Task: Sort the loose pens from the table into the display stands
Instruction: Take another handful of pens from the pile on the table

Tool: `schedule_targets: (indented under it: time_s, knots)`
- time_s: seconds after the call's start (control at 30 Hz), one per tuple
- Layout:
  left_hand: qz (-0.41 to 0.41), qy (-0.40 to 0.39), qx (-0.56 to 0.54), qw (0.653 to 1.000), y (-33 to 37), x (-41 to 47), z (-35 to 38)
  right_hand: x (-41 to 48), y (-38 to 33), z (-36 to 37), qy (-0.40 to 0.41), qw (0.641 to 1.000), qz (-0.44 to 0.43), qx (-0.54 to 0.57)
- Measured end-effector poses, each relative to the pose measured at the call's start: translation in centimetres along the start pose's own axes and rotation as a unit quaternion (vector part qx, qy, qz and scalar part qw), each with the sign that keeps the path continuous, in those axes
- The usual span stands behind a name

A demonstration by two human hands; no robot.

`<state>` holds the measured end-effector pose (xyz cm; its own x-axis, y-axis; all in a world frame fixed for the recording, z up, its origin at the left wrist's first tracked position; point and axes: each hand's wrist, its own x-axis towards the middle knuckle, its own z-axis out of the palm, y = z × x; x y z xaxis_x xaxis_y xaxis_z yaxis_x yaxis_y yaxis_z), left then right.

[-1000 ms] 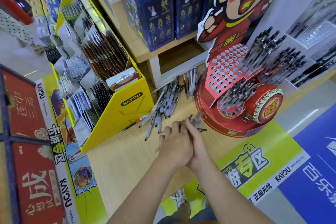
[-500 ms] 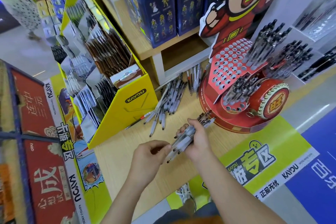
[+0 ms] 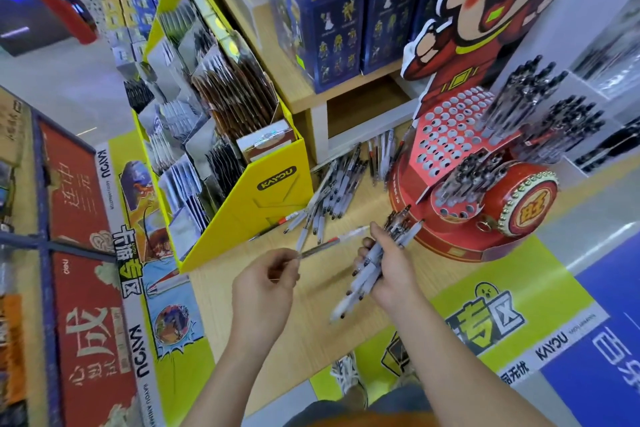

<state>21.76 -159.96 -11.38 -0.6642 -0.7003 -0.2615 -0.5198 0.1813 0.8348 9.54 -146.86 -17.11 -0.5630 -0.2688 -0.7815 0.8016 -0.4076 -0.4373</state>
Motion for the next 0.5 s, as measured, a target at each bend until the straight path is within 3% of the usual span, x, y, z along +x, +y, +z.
schedule_targets:
  time_s: [0.1,0.27,0.4,0.5]
  knots:
    - [-0.029,0.013,-0.076,0.997,0.1,0.8,-0.9,-0.5,-0.2,-0.3,-0.055,0.998,0.011,-0.041]
    - [0.004,-0.011,-0.066,0.998,0.2,0.9,-0.8,-1.5,-1.0,0.1,-0.109,0.989,-0.008,-0.103]
    - [0.017,-0.034,-0.094,0.995,0.6,0.5,-0.8,-2.9,-2.6,0.9,-0.114,0.983,-0.075,-0.122]
    - [0.042,-0.132,-0.037,0.99,1.8,0.5,-0.7,-4.7,-4.8,1.6,-0.144,0.953,-0.174,-0.201]
